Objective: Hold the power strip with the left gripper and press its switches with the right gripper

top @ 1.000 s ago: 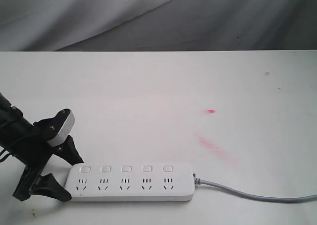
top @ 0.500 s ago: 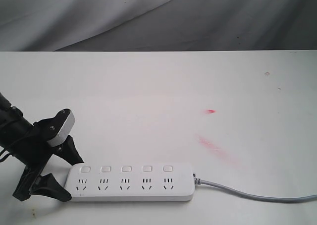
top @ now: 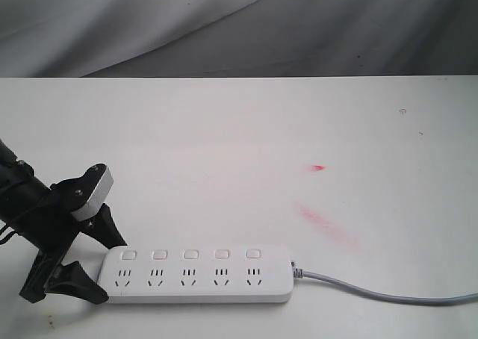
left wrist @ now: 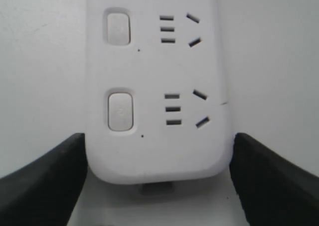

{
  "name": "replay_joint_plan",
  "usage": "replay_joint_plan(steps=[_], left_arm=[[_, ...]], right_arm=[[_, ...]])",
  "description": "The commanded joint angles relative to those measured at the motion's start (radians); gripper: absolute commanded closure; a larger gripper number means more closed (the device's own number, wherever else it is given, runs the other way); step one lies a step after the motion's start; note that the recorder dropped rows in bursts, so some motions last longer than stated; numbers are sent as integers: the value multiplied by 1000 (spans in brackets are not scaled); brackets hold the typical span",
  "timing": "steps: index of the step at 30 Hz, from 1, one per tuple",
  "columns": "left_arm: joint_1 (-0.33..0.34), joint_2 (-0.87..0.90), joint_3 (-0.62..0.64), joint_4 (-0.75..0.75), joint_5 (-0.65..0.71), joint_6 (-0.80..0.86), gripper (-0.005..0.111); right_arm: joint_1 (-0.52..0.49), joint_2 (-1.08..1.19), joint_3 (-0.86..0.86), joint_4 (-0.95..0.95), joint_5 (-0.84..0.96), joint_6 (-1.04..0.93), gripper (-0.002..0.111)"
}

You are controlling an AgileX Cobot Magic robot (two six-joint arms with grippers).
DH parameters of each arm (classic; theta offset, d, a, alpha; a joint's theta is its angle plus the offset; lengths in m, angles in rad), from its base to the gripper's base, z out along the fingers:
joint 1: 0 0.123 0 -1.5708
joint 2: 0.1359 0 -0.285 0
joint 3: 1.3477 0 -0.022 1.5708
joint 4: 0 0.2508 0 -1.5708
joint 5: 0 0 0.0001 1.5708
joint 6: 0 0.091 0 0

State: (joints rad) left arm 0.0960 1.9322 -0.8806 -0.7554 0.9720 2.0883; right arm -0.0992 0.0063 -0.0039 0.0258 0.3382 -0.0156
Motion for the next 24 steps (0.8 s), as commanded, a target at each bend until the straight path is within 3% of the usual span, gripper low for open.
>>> replay_joint_plan(steps=[1, 14, 18, 19, 24], left_arm=[[-7, 1, 5, -18, -32, 4, 38], [-7, 1, 5, -21, -105, 4, 37], [-7, 1, 5, -21, -110, 4, 13], [-7, 1, 5, -21, -126, 4, 1], [-7, -32, 3, -18, -135, 4, 2]], right_arm=[[-8, -6, 4, -7, -5, -3, 108], [-8, -6, 4, -7, -5, -3, 108], [-8, -6, 4, -7, -5, -3, 108], [-8, -6, 4, -7, -5, -3, 108], [-8, -6, 4, -7, -5, -3, 108]])
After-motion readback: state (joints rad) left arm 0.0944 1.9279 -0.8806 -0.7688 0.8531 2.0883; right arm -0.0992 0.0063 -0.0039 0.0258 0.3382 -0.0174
